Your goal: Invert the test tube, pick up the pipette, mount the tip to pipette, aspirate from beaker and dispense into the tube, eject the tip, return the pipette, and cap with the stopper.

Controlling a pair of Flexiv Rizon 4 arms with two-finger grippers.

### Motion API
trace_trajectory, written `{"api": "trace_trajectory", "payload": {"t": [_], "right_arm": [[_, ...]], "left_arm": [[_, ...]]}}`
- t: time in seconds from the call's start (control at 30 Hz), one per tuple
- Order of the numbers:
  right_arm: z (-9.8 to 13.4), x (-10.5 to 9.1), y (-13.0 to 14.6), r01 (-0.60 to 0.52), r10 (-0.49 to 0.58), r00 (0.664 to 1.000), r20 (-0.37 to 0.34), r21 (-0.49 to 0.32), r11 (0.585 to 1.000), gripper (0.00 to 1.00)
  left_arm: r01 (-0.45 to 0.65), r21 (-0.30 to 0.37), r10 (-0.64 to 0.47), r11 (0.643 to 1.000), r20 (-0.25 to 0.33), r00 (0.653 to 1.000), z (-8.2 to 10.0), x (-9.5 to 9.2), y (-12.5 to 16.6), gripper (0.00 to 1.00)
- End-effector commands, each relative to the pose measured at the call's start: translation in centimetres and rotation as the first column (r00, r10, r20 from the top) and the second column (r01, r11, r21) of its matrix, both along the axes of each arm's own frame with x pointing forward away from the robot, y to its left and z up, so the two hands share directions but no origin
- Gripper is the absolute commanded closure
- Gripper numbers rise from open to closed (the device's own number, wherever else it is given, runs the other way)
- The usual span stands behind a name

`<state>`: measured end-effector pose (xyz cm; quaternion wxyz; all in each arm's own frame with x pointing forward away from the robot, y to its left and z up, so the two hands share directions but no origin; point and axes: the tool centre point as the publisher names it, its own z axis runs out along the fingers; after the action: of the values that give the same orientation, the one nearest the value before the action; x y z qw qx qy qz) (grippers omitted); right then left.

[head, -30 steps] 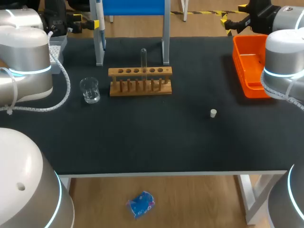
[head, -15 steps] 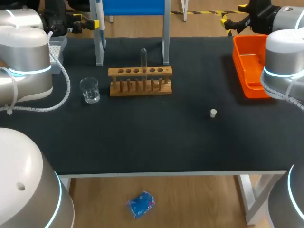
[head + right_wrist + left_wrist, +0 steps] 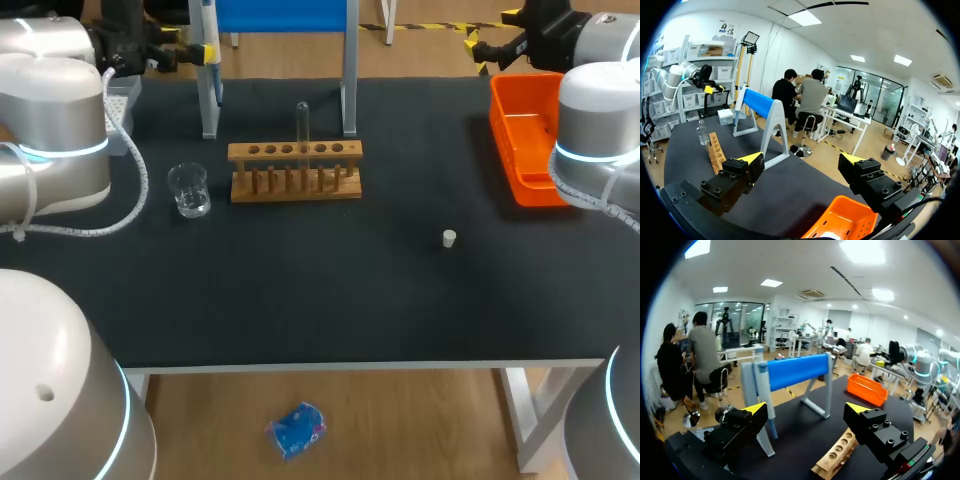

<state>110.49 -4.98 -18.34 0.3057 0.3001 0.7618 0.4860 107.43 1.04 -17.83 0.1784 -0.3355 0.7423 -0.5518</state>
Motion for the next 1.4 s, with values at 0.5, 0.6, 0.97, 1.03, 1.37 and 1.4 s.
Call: {"api": "trace_trajectory", "payload": {"t": [0.5, 0.6, 0.97, 1.03, 1.37, 1.4], "right_arm": [[0.0, 0.0, 0.0, -0.001, 0.001, 1.0, 0.0, 0.001, 1.0, 0.0], [0.0, 0.0, 0.0, -0.001, 0.001, 1.0, 0.0, 0.001, 1.0, 0.0], [0.0, 0.0, 0.0, -0.001, 0.001, 1.0, 0.0, 0.001, 1.0, 0.0], [0.0, 0.0, 0.0, -0.001, 0.001, 1.0, 0.0, 0.001, 1.0, 0.0], [0.0, 0.0, 0.0, -0.001, 0.001, 1.0, 0.0, 0.001, 1.0, 0.0], [0.0, 0.0, 0.0, -0.001, 0.001, 1.0, 0.0, 0.001, 1.0, 0.0]], "left_arm": [[0.363, 0.138, -0.372, 0.921, 0.038, 0.928, -0.3, -7.8, -1.3, 0.0], [0.39, 0.139, -0.398, 0.91, 0.034, 0.917, -1.1, -8.3, -1.9, 0.0], [0.378, 0.154, -0.385, 0.913, 0.02, 0.922, -1.6, -8.3, -2.1, 0.0], [0.39, 0.166, -0.399, 0.906, 0.022, 0.917, -1.7, -8.1, -2.2, 0.0], [0.501, 0.186, -0.512, 0.845, 0.01, 0.859, -3.4, -10.2, -3.9, 0.0], [0.501, 0.186, -0.511, 0.845, 0.008, 0.859, -3.6, -10.4, -3.9, 0.0]]}}
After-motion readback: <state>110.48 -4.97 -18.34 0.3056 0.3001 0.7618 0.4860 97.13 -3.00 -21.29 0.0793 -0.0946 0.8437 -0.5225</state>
